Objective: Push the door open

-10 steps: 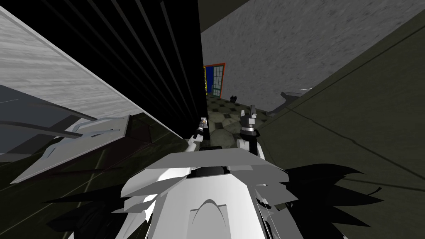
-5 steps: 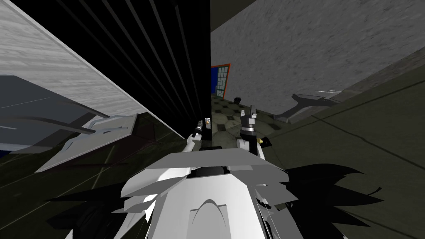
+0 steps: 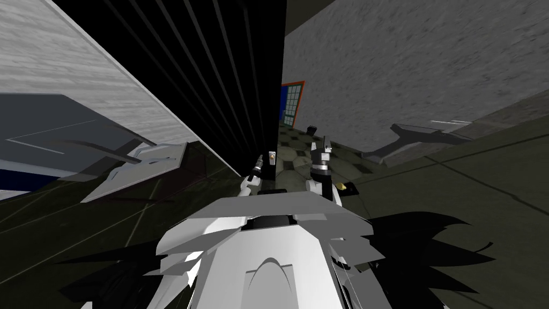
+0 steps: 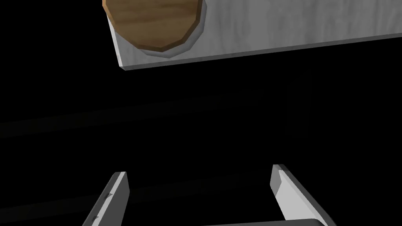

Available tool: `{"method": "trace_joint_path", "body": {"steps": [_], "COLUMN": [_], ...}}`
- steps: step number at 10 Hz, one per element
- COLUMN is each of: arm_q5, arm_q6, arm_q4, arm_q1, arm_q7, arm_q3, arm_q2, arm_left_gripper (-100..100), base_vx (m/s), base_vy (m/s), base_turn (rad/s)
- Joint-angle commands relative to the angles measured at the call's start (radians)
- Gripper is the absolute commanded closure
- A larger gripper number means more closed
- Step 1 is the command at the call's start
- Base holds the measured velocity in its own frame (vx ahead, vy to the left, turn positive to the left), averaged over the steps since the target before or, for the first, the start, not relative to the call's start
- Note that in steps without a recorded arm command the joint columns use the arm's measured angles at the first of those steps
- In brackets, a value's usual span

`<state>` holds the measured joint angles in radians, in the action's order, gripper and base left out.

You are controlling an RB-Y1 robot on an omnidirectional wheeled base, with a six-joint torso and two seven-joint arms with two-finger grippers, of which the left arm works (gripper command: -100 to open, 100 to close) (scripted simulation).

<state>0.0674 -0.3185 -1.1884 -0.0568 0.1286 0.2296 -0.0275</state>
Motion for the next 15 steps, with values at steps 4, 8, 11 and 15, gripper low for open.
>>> {"method": "trace_joint_path", "body": {"steps": [4, 8, 11, 15], "arm_q5": [-0.038, -0.064, -0.087, -0.102], "arm_q6": [0.003, 0.012, 0.020, 0.028], "arm_q4": [-0.100, -0.177, -0.244, -0.292], "arm_q1": [0.113, 0.193, 0.262, 0.309], "arm_q7": [-0.013, -0.020, -0.027, -0.031], "arm_q3": [0.084, 0.141, 0.190, 0.224], "arm_q2": [0.000, 0.014, 0.035, 0.060], "arm_left_gripper": [-100, -100, -100, -100], "base_vx": [-0.024, -0.027, -0.038, -0.073], "base_vy": [0.004, -0.013, -0.023, -0.091], "base_turn": [0.143, 0.126, 0.109, 0.092]}}
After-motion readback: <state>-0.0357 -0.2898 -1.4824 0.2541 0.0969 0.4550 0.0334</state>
